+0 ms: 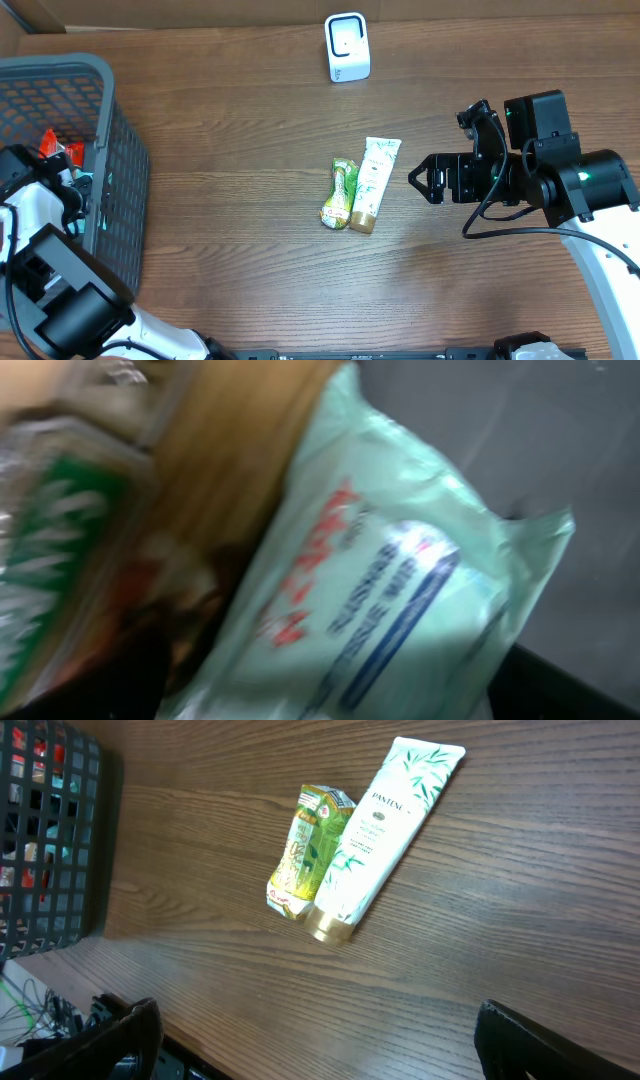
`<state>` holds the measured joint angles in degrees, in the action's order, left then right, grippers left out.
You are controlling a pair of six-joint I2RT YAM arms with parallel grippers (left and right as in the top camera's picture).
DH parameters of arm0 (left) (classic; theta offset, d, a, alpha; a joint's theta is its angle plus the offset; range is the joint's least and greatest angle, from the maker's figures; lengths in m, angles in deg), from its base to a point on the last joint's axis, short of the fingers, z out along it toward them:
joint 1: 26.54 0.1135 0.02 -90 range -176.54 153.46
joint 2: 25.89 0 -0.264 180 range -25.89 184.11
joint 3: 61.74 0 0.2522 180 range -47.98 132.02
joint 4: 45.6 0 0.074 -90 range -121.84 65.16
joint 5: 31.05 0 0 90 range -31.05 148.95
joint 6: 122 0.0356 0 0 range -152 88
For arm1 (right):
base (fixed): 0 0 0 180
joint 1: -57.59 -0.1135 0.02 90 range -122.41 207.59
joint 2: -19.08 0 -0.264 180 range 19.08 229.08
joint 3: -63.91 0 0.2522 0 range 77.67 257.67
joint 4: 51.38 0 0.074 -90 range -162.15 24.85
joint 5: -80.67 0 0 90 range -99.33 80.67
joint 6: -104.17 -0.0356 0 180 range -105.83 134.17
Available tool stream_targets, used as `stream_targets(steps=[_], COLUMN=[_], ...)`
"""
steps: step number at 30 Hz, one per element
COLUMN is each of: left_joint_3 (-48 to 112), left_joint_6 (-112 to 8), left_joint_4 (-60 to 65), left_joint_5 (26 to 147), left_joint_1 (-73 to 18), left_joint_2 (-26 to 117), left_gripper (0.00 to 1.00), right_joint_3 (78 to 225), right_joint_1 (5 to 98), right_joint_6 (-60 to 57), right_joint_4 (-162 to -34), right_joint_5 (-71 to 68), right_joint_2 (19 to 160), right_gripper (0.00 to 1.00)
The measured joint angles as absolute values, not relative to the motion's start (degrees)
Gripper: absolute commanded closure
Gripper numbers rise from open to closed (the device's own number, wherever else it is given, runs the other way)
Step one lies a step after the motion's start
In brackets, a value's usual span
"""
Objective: Scan the item barcode
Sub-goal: 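Reach into the basket and grasp the teal tissue-wipe pack with left gripper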
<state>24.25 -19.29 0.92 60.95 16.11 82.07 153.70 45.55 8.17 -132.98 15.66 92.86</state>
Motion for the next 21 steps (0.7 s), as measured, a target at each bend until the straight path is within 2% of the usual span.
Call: stream_targets(steps=[3, 5, 7, 8, 14, 21], left_joint_3=[24.2, 24.3, 24.3, 24.3, 25.8, 36.7], left_joint_6=[-18.5, -17.9, -18.0, -17.9, -18.1, -23.6], left_joint_4=[-0.5, -0.9, -1.0, -1.1, 1.3, 13.9], left_joint_5=[61.8, 62.4, 62.5, 62.5, 62.6, 62.8], left_joint_1=[14.7, 13.8, 12.8, 12.4, 12.0, 12.0], left_joint_2=[83.7, 83.8, 83.9, 83.9, 83.6, 82.2], left_gripper=[0.52, 0.65, 0.88, 0.95, 0.96, 0.96], right_joint_3=[153.7, 153.7, 153.7, 153.7, 153.7, 153.7], right_joint_1=[45.5, 45.6, 45.6, 45.6, 45.6, 45.6], right_joint_6=[8.2, 8.2, 8.2, 8.2, 8.2, 8.2], right_joint_4=[-132.9, -132.9, -132.9, -132.9, -133.3, -133.3], right_joint_5=[15.7, 15.7, 15.7, 15.7, 15.7, 15.7], right_joint_2=[92.9, 92.9, 92.9, 92.9, 92.9, 92.9], right_gripper=[0.0, 0.0, 0.0, 0.0, 0.0, 0.0])
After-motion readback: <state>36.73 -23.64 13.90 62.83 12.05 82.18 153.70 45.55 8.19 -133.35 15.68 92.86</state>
